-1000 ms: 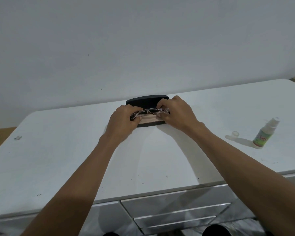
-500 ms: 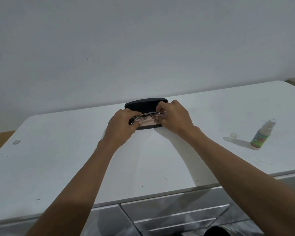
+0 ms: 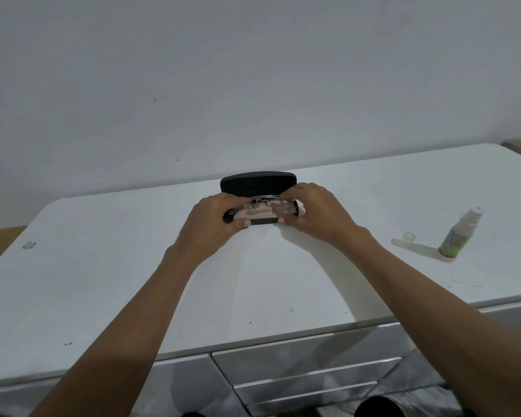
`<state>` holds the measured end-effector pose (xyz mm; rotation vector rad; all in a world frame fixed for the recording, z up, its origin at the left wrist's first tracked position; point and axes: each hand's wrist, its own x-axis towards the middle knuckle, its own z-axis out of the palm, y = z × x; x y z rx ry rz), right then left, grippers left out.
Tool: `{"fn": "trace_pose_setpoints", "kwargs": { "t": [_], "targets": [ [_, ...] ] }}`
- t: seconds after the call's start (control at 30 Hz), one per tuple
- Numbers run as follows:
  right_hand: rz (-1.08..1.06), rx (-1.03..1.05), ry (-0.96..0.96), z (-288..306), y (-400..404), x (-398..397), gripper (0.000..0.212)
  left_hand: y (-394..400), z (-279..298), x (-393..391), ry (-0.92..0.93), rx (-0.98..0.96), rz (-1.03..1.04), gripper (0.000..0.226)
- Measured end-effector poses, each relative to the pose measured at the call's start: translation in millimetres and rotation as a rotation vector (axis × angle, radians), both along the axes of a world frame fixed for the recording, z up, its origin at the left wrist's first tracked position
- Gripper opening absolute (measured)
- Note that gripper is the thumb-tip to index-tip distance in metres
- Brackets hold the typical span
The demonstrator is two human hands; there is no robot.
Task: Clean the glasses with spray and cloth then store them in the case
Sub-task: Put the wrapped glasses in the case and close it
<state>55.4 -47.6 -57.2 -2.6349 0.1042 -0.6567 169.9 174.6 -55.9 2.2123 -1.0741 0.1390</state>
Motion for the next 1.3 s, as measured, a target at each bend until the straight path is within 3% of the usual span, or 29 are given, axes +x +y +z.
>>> {"fn": "trace_pose_setpoints", "kwargs": {
  "t": [0.13,0.3,0.73,0.87,0.97,1.03,1.17,1.3],
  "targets": [
    [-0.063,-0.072,-0.096,-8.9,5.3,-4.1,0.020,1.3,-2.3,-3.8,-0.033,0.011,0.032,0.032],
    [-0.088,-0.051,-0.068,-14.7,7.3,-6.8,0.012,2.2,-6.0,-6.9,-0.051,0.009,0.040,0.009],
    [-0.148,-0.021,-0.034,-13.0,12.7,-8.0,0.016,0.2,-7.0,-13.6,-0.131,0.056,0.089,0.012],
    [-0.280,0.147,-0.231,-0.1,13.3,-5.5,0.021,2.1,-6.2,-12.1,-0.343,-0.215,0.161,0.026],
    [-0.327,0.396,-0.181,22.2,12.3,5.3,0.031,-6.2,11.9,3.7,-0.050,-0.307,0.229,0.049],
    [-0.326,0.502,-0.073,31.2,10.4,14.9,0.035,-14.2,22.8,14.9,0.160,-0.282,0.208,0.049],
    [-0.356,0.593,-0.046,28.7,8.9,25.3,0.027,-22.5,29.0,27.2,0.219,-0.227,0.186,0.022],
    [-0.355,0.663,-0.064,29.3,9.7,21.2,0.018,-19.8,24.2,30.3,0.286,-0.297,0.209,0.019]
  ]
}}
